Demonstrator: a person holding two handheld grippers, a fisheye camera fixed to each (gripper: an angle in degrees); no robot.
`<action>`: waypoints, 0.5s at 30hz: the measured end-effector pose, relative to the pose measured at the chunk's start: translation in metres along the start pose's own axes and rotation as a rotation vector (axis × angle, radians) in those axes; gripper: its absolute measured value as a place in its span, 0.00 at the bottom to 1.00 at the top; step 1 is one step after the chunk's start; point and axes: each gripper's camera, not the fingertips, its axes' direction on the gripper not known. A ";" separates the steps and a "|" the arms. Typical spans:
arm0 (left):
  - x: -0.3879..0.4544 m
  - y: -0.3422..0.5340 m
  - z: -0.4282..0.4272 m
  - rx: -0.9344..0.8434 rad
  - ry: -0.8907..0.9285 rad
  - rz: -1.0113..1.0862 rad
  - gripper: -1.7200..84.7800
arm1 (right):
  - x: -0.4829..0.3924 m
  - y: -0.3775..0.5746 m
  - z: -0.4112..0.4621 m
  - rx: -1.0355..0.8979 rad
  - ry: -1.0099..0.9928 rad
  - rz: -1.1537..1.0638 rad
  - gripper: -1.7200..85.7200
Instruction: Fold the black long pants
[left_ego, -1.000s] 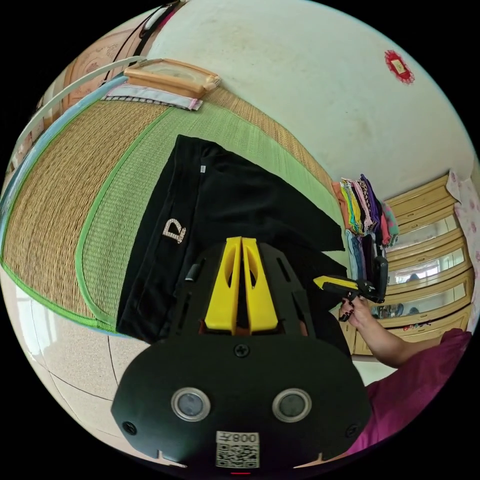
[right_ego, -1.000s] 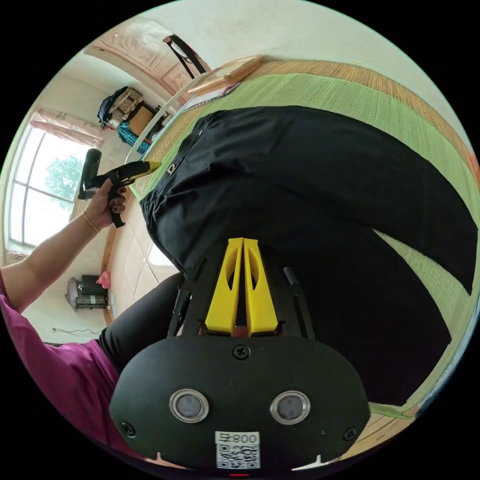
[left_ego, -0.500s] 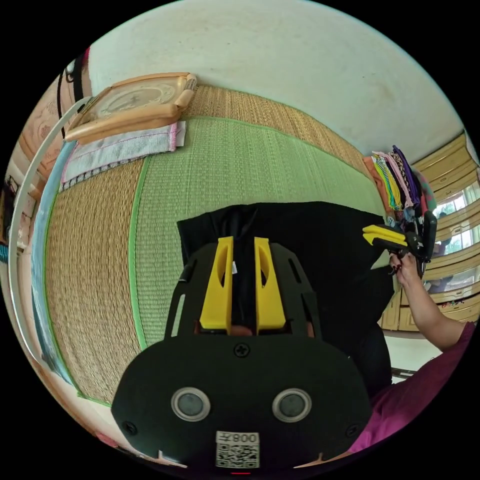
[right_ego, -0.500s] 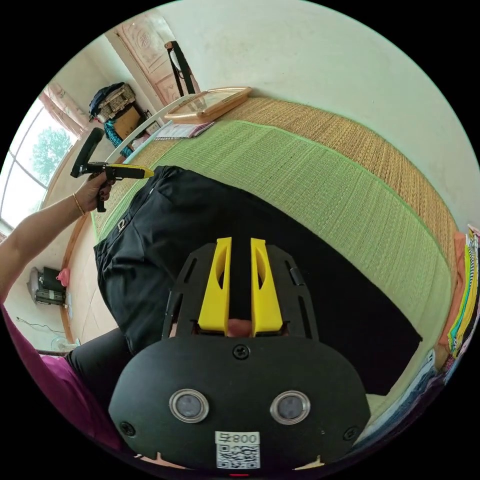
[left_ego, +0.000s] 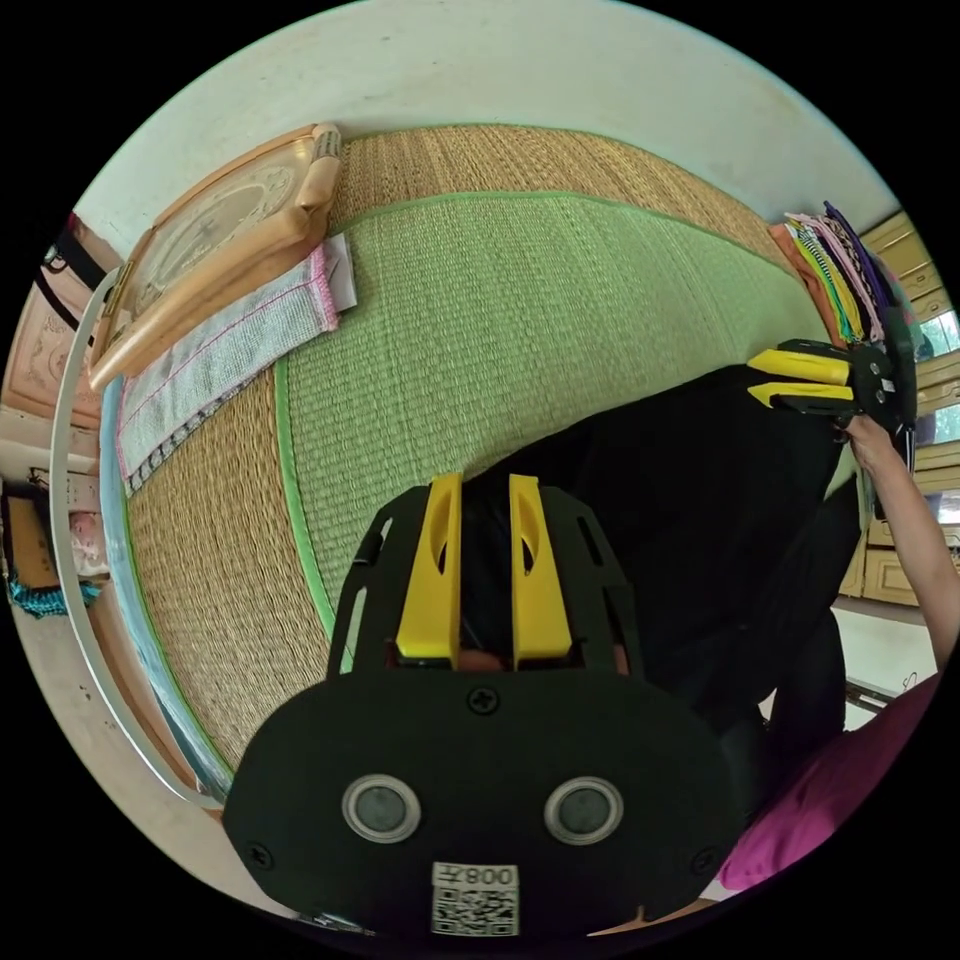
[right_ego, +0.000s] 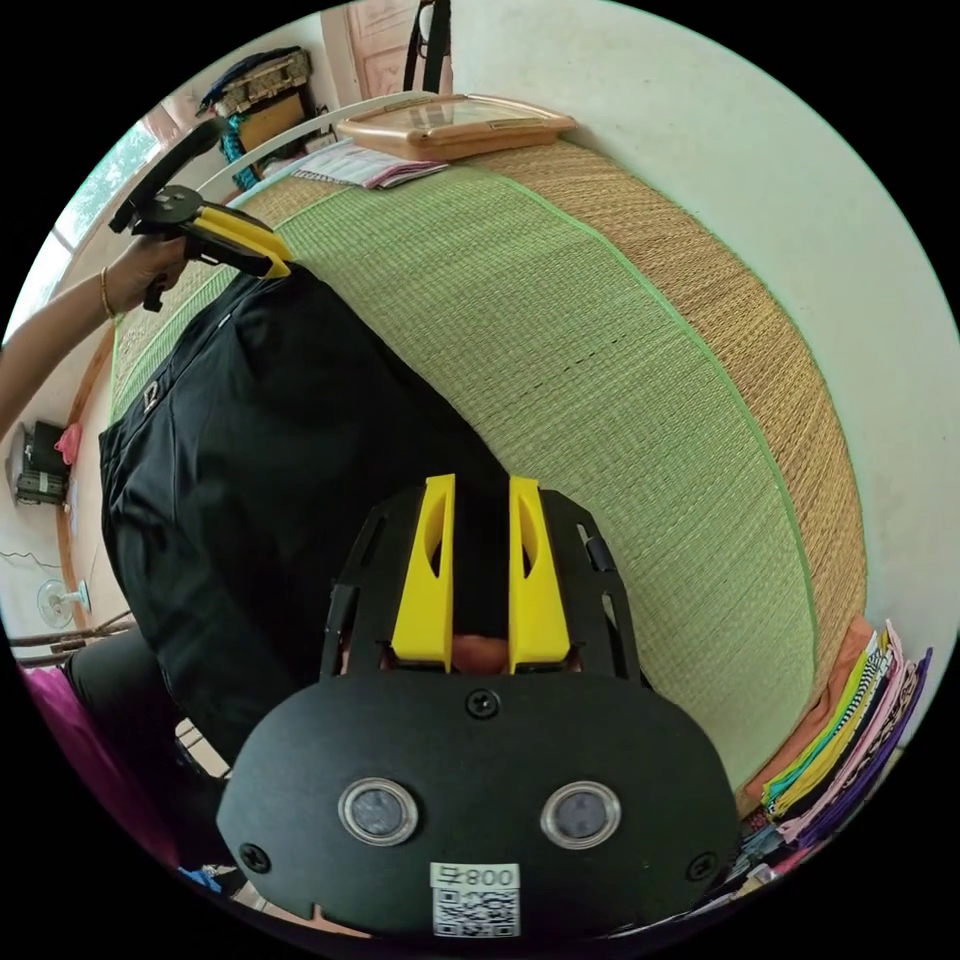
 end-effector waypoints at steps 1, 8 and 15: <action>-0.001 -0.007 0.002 -0.004 -0.005 0.022 0.11 | -0.001 -0.003 0.000 -0.008 0.014 -0.004 0.12; -0.016 -0.045 0.014 -0.045 -0.024 0.102 0.10 | 0.000 -0.012 -0.014 -0.021 0.004 -0.013 0.12; -0.044 -0.063 0.028 -0.041 -0.008 0.082 0.06 | -0.001 -0.013 -0.029 -0.037 -0.013 0.031 0.06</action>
